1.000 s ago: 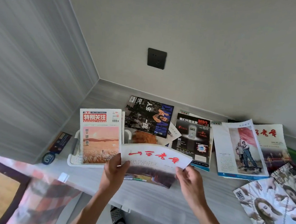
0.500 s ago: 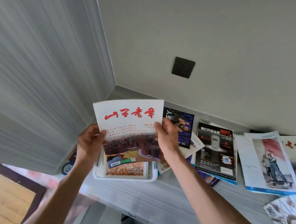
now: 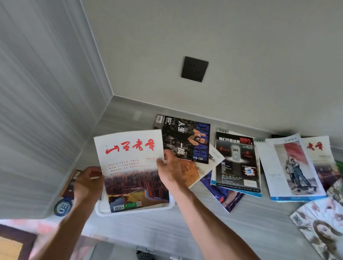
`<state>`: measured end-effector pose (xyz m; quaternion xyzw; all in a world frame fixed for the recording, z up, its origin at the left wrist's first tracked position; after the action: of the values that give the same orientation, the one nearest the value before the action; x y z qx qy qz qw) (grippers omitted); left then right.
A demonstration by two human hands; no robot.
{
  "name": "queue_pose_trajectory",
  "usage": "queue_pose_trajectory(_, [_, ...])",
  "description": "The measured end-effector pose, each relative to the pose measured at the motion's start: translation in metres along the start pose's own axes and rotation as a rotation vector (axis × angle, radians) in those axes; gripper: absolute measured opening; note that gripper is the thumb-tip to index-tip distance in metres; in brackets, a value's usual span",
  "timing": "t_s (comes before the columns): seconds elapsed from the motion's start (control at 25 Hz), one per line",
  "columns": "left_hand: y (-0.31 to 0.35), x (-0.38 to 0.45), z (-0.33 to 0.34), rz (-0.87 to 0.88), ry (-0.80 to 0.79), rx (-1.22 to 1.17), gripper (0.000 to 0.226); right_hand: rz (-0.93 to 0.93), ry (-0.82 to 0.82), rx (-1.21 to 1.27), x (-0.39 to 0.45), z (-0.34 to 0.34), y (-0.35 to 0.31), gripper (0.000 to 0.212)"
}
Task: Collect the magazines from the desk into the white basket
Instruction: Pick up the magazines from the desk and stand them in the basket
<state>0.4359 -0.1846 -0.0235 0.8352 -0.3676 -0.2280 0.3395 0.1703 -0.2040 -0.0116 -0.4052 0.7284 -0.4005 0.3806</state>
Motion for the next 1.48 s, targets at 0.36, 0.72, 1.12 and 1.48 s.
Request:
queue_pose_trajectory(0.36, [0.064, -0.163, 0.074, 0.426, -0.18, -0.078, 0.018, 0.358, 0.322, -0.147, -0.001, -0.173, 0.139, 0.019])
queue_pose_trajectory(0.72, [0.073, -0.282, 0.149, 0.424, -0.145, -0.088, 0.033, 0.483, 0.345, -0.628, 0.065, -0.318, 0.24, 0.07])
queue_pose_trajectory(1.12, [0.082, -0.315, 0.155, 0.339, -0.096, -0.124, 0.037, 0.055, 0.512, -0.726, 0.066, -0.368, 0.218, 0.03])
queue_pose_trajectory(1.48, [0.162, -0.312, 0.184, -0.101, -0.713, -0.495, 0.039, -0.871, 0.335, -0.44, -0.071, -0.303, 0.082, 0.026])
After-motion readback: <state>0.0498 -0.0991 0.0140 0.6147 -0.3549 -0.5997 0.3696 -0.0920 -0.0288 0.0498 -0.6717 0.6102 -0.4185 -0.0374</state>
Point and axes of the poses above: each hand's wrist, its own x-axis towards the middle knuckle, its own z-axis out of the palm, y = z × x, the point moved 5 cm from there along x, towards the middle knuckle, and after that the axes turned 13 degrees about y, right-handed, at the moved point
